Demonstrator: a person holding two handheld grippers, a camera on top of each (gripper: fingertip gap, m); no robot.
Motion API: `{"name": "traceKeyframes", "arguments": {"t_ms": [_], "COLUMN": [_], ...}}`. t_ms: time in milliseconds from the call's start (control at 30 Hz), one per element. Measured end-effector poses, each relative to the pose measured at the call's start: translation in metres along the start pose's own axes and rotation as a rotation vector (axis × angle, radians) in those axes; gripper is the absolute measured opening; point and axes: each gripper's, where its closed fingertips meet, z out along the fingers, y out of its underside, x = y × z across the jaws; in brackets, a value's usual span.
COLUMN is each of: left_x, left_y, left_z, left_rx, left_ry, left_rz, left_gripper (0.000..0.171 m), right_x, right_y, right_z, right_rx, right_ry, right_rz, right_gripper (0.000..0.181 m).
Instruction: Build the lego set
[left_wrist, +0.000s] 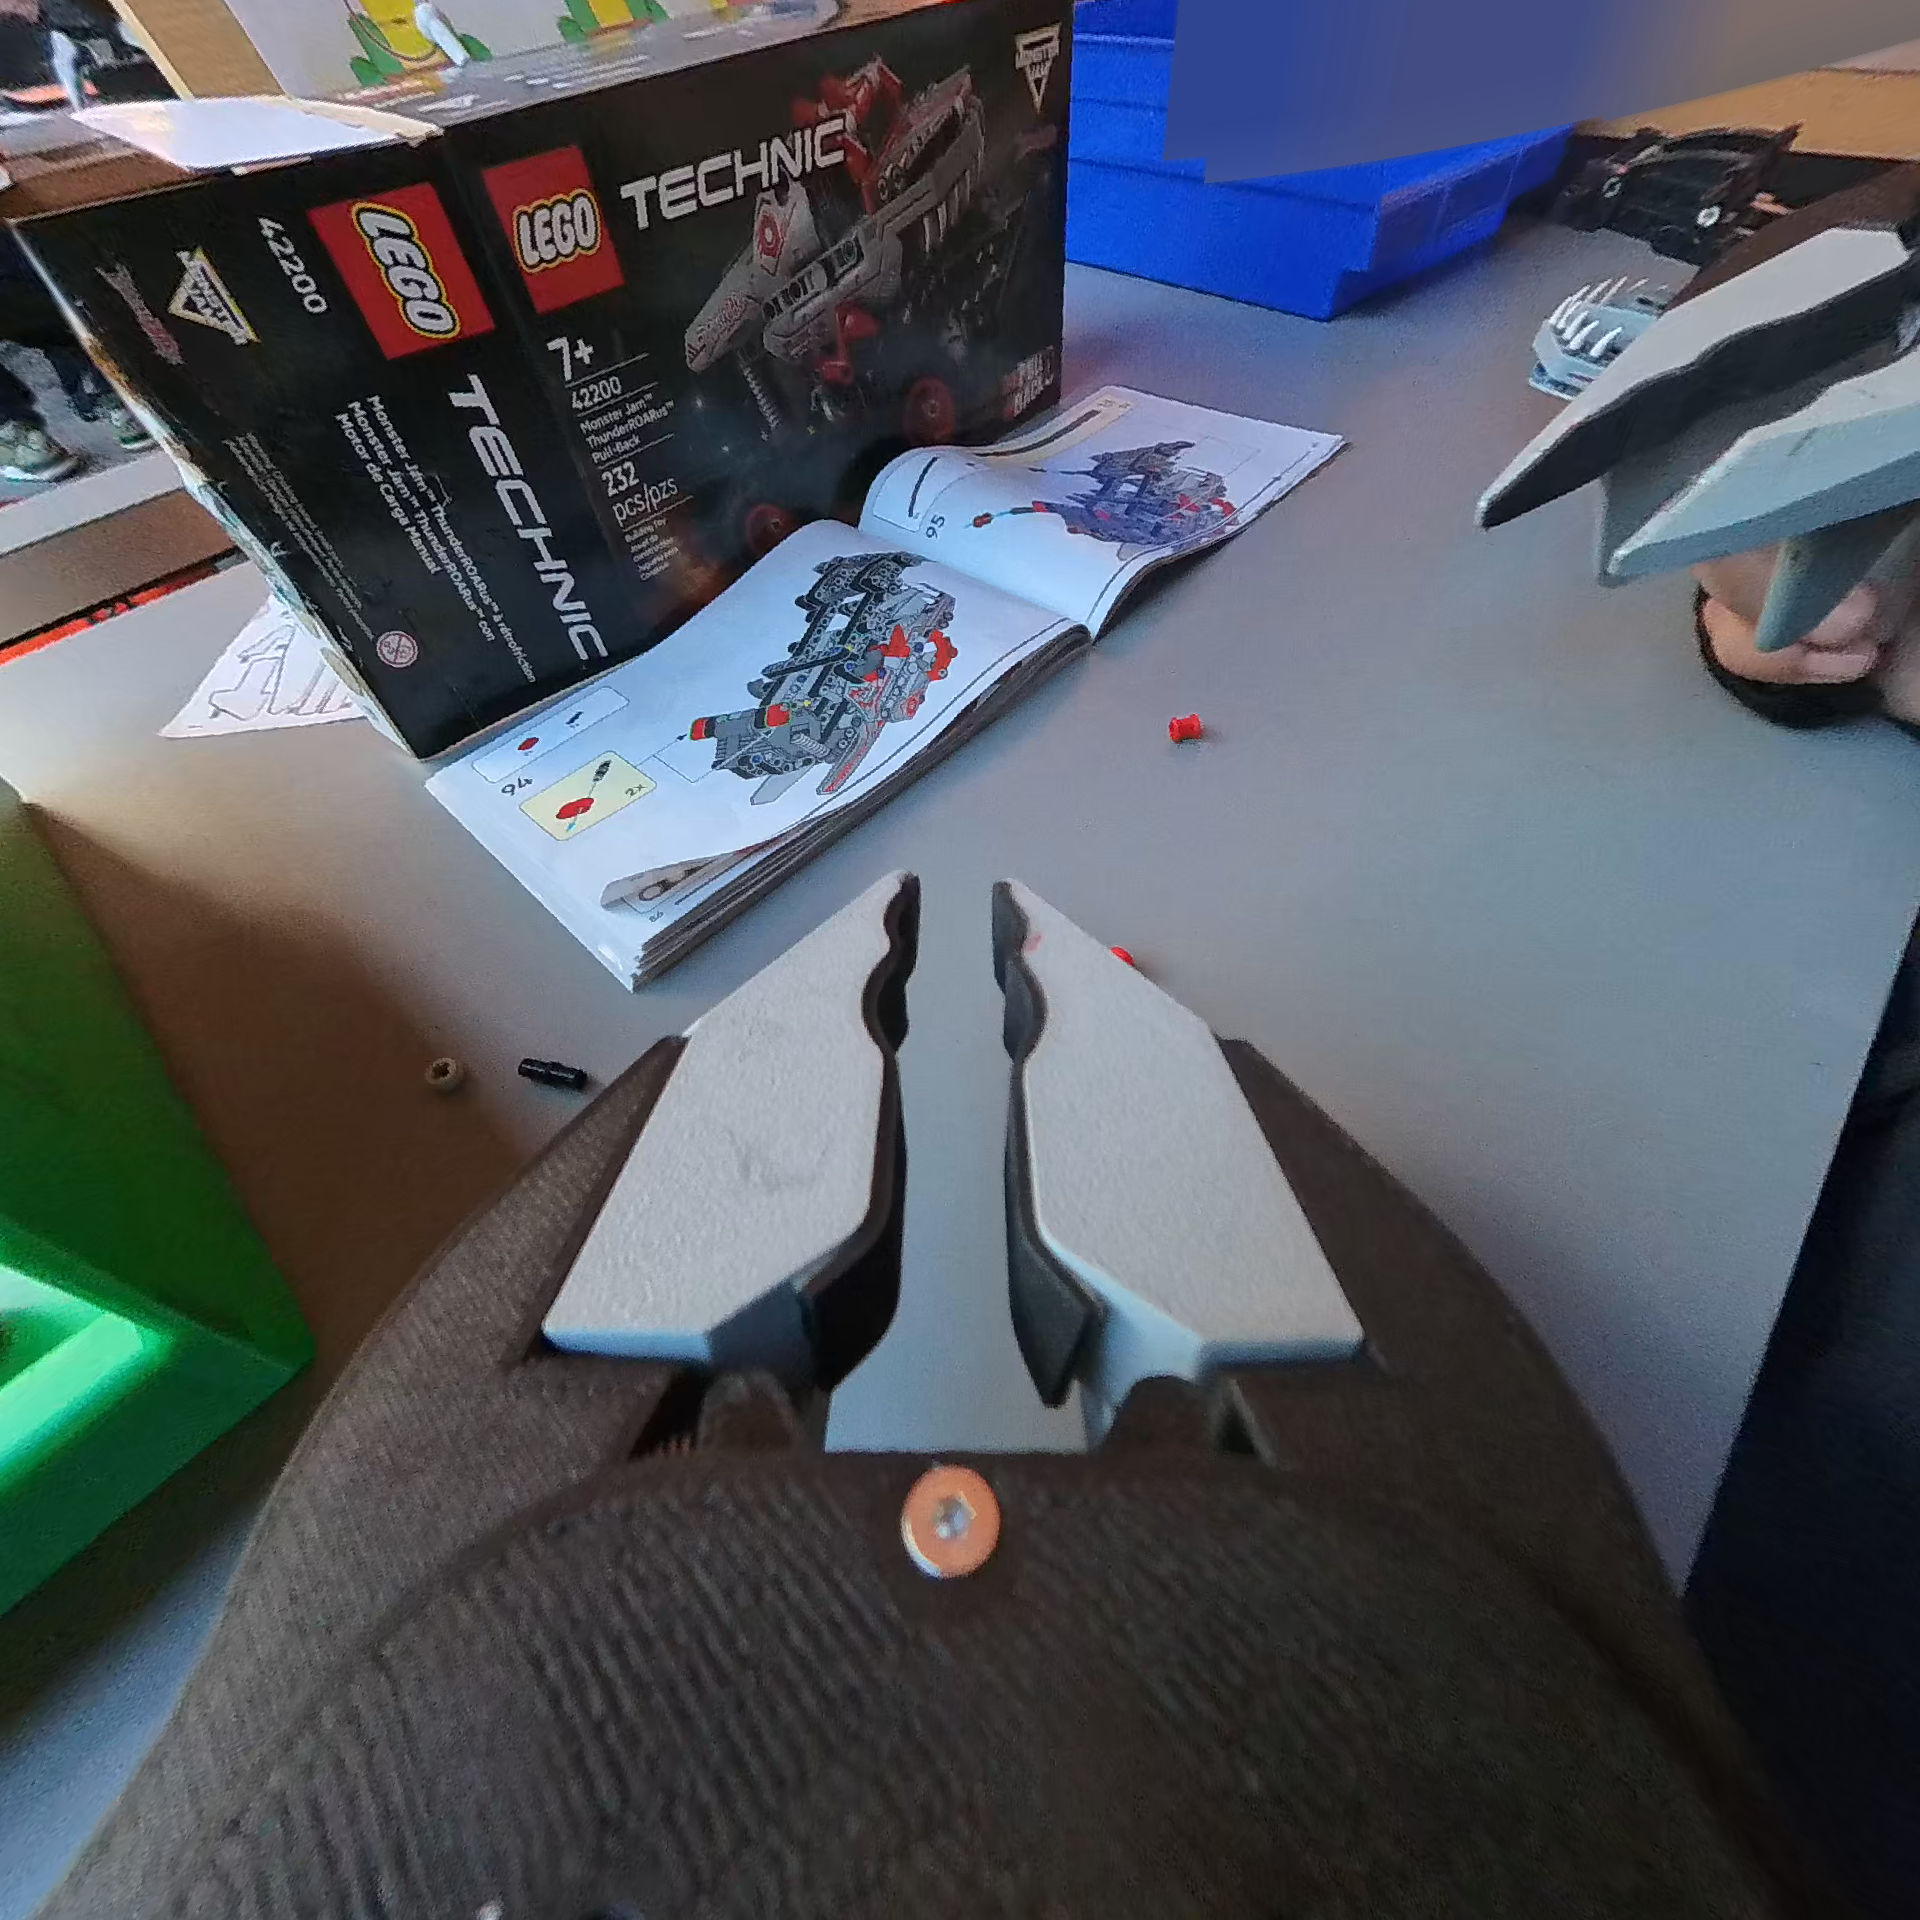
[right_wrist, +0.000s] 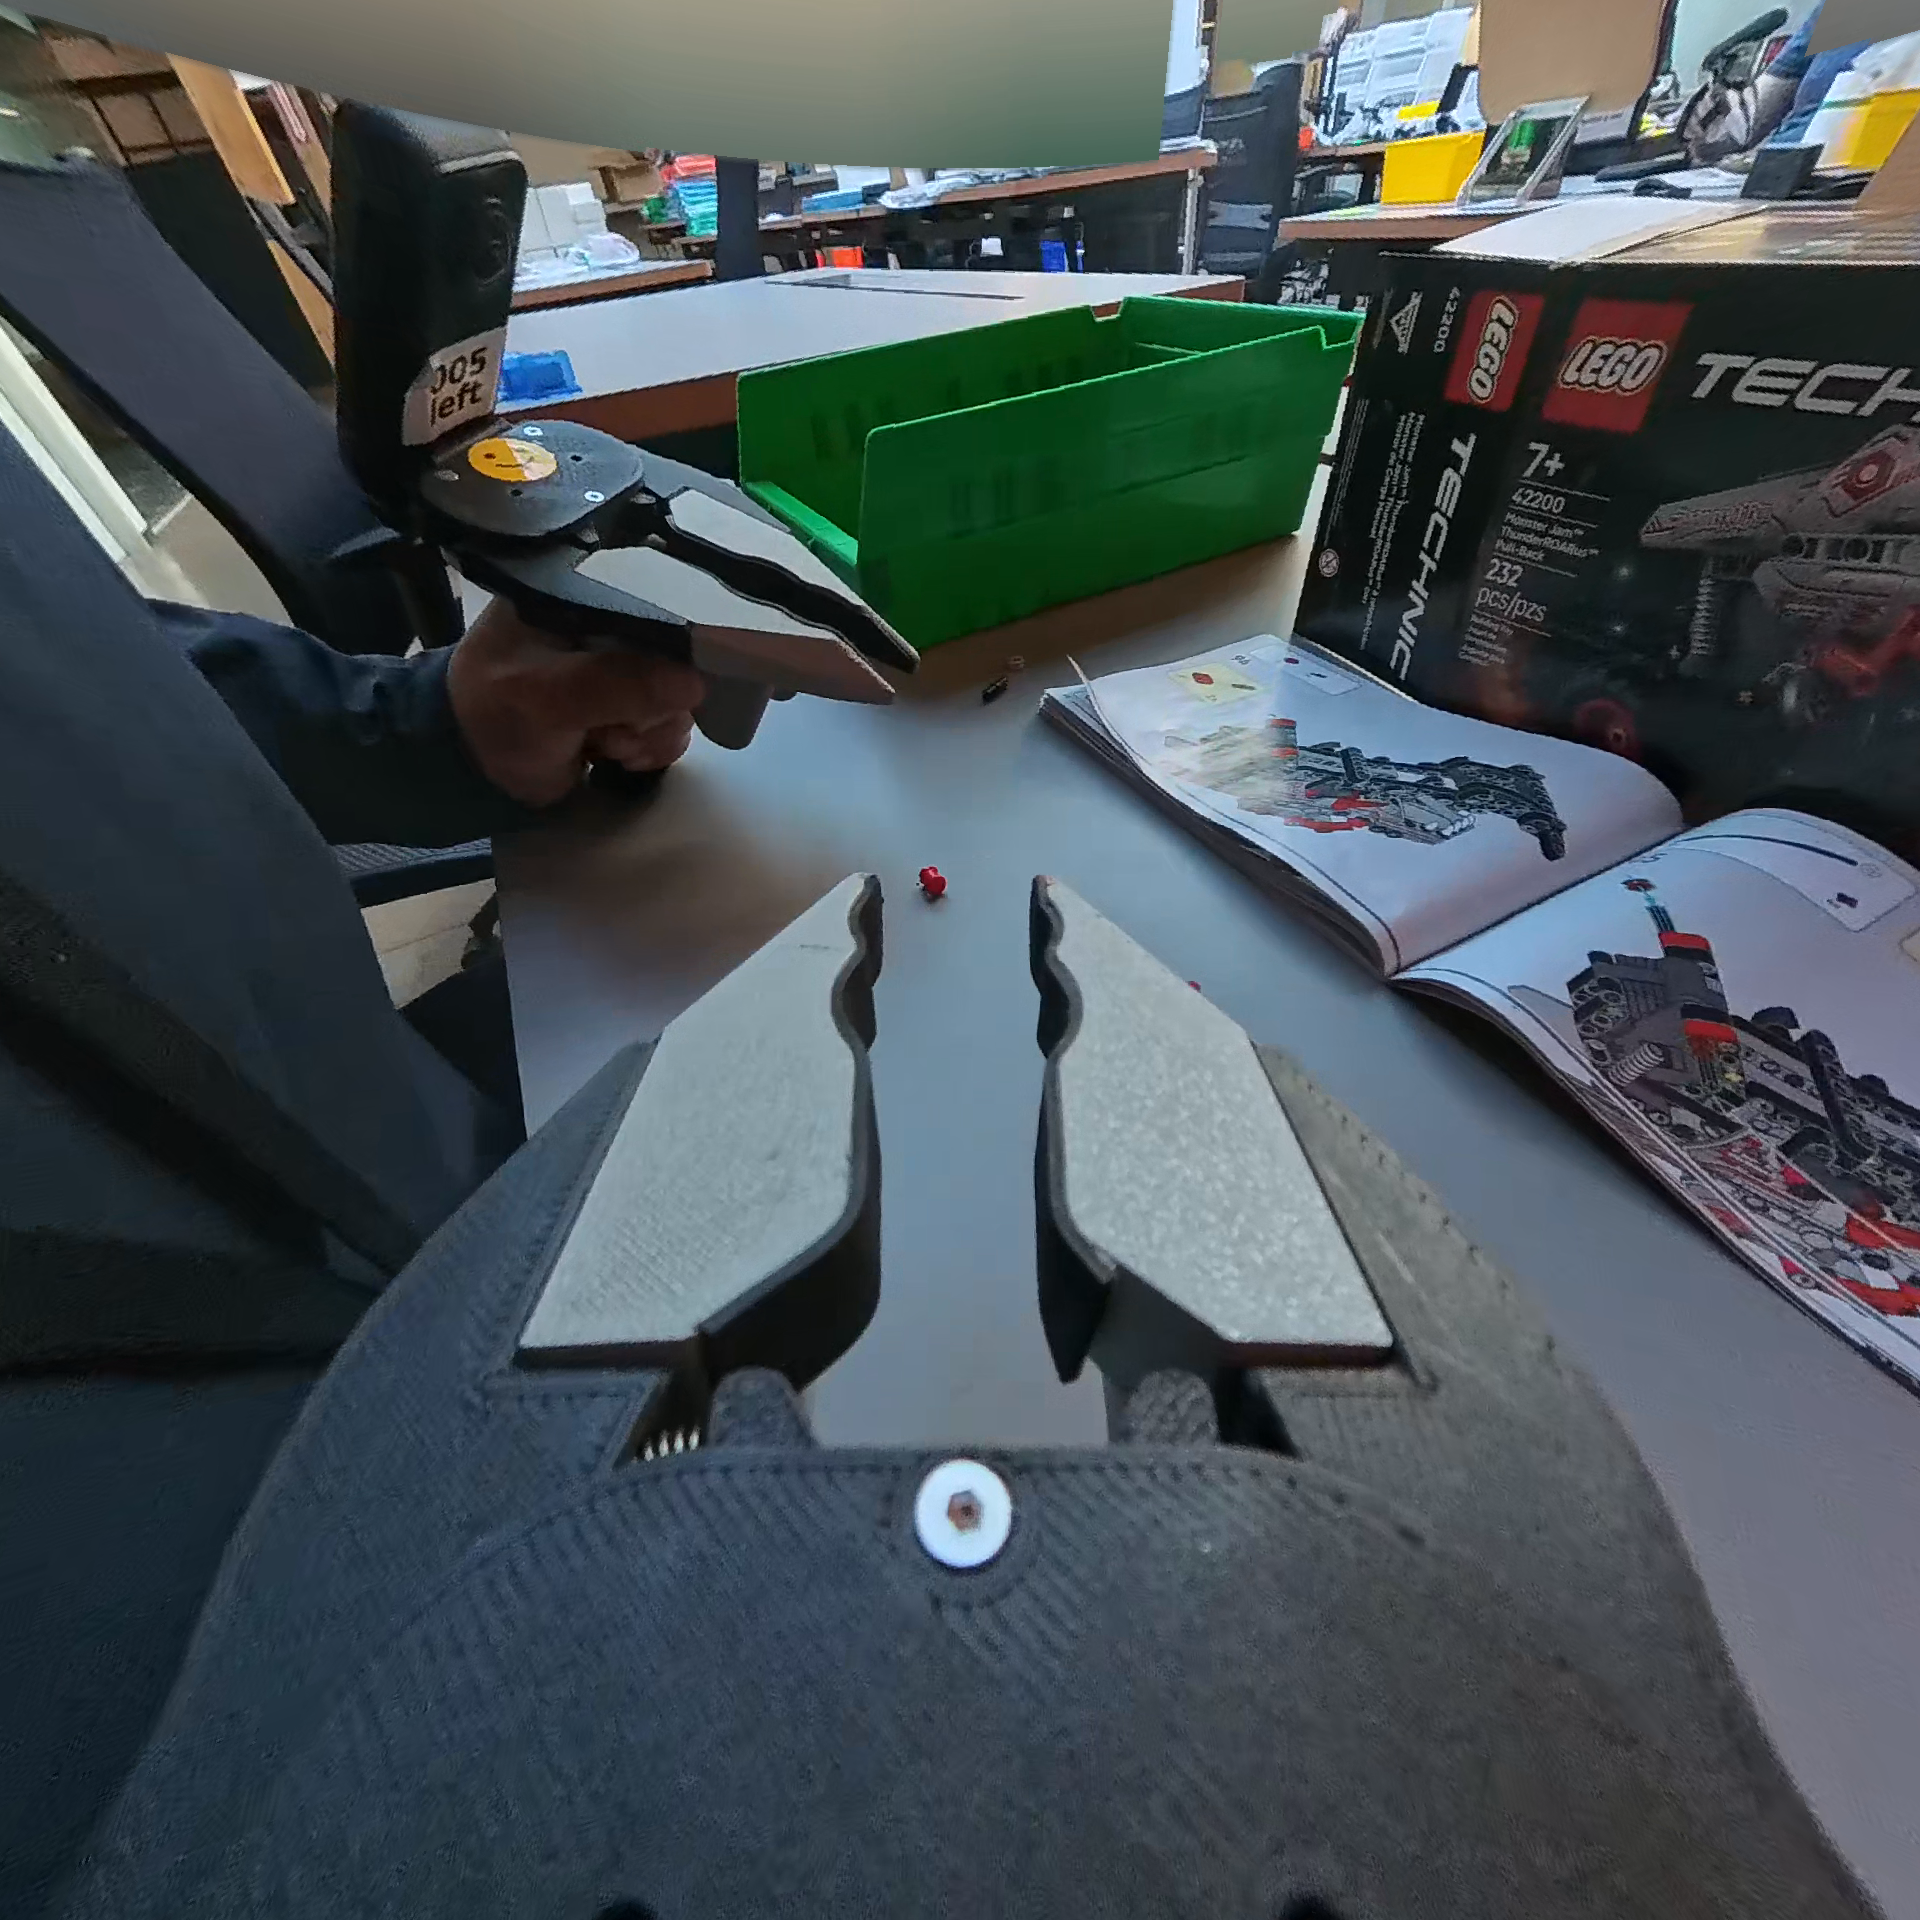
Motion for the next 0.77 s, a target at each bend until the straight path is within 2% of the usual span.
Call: {"name": "traceKeyframes", "arguments": {"t_ms": [467,767], "left_x": [0.0007,0.0005], "left_y": [0.0022,0.0011], "left_z": [0.0026,0.0028], "left_rx": [-0.021,-0.014], "left_ry": [0.001,0.002], "left_rz": [0.014,0.022], "left_gripper": [0.011,0.010], "right_x": [0.0009,-0.0058], "right_y": [-0.0097,-0.0021], "right_z": [-0.0085,-0.0004], "right_rx": [0.079,0.015], "right_ry": [-0.009,-0.005], "right_rz": [0.020,-0.052], "right_gripper": [0.023,0.015]}}
